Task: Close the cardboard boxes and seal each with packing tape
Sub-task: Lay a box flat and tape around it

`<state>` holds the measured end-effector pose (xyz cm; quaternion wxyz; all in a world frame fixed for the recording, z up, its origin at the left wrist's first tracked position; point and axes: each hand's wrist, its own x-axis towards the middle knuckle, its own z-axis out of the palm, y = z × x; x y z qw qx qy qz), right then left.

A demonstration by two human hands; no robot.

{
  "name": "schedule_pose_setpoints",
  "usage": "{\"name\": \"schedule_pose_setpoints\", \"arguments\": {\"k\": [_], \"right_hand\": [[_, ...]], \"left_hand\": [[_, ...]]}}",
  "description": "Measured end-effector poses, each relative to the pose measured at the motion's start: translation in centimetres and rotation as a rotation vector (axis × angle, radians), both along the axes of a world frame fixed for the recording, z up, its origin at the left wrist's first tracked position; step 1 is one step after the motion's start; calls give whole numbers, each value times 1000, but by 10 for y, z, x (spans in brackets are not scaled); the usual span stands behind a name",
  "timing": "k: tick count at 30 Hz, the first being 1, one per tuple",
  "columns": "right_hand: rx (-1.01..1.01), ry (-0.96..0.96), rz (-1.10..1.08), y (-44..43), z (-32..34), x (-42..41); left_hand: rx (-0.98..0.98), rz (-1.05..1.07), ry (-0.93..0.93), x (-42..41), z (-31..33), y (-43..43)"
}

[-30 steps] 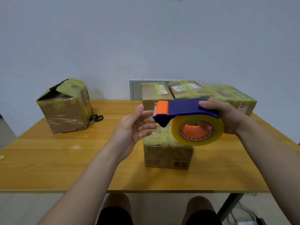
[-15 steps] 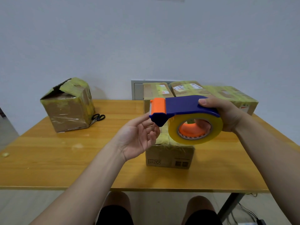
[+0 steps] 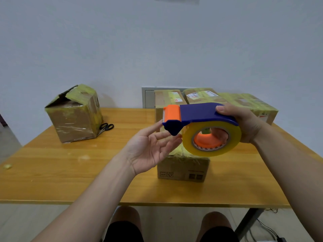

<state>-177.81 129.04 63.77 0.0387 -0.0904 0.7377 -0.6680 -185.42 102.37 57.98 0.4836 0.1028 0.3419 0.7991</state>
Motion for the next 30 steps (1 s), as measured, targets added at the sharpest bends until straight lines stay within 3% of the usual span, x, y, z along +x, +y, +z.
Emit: {"name": "schedule_pose_setpoints", "arguments": {"k": [7,12,19,30], "right_hand": [[29,1,-24,2,0,1],[-2,-19,22,2,-3,1],[-27,-31,37,2,-4,2],[-77,-42,42,1,-7,2]], "left_hand": [[5,98,19,0,3,2],[3,57,14,0,2,3],[142,41,-37,2,-7,3],[5,14,42,3,2,7]]}}
